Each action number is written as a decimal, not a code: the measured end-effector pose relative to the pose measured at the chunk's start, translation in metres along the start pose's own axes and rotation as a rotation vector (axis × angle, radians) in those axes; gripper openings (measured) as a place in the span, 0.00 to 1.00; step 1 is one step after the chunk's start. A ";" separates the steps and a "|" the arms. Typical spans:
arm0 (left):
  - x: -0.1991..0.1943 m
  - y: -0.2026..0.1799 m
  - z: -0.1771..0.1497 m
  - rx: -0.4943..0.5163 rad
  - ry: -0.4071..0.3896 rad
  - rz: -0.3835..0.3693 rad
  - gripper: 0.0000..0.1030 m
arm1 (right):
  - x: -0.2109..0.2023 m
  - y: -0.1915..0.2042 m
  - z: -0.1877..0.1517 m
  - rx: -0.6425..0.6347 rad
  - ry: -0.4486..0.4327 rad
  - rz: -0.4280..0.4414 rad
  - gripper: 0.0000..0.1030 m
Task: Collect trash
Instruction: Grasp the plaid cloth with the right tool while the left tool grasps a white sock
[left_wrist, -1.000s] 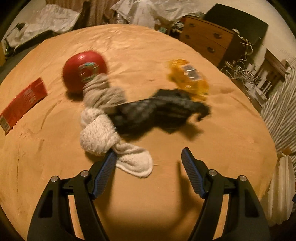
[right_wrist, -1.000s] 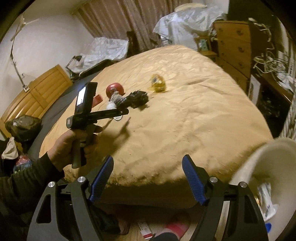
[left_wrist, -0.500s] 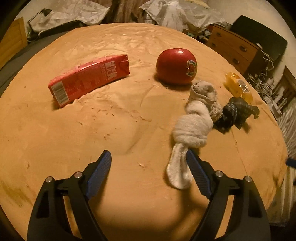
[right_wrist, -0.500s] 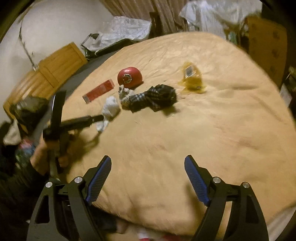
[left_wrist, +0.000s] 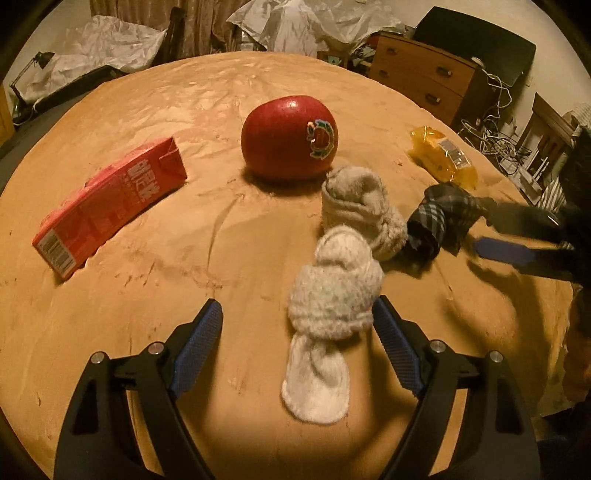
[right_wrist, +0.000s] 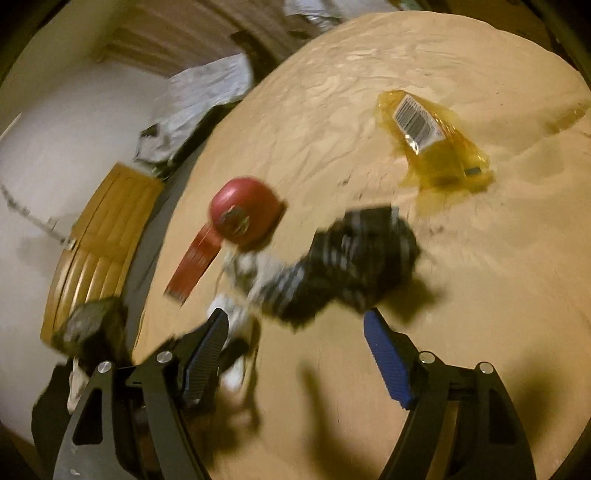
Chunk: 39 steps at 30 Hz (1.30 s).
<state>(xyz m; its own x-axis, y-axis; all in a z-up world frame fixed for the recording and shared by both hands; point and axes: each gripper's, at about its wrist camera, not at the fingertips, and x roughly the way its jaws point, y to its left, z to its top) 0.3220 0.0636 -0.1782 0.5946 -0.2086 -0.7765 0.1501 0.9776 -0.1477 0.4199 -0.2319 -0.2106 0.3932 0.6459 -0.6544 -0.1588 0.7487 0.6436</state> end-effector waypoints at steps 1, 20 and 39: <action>0.001 -0.001 0.001 -0.001 -0.001 -0.004 0.77 | 0.005 0.001 0.005 0.012 -0.007 -0.020 0.75; 0.005 -0.008 0.003 -0.036 -0.056 0.006 0.35 | 0.048 0.014 0.029 -0.246 -0.042 -0.231 0.18; -0.013 -0.003 -0.029 -0.140 0.010 0.001 0.37 | -0.021 0.038 -0.048 -0.506 0.179 -0.236 0.69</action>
<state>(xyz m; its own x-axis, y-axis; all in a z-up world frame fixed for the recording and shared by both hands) 0.2907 0.0645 -0.1858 0.5863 -0.2081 -0.7829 0.0375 0.9724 -0.2304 0.3621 -0.2097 -0.1918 0.3188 0.4349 -0.8422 -0.5155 0.8252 0.2309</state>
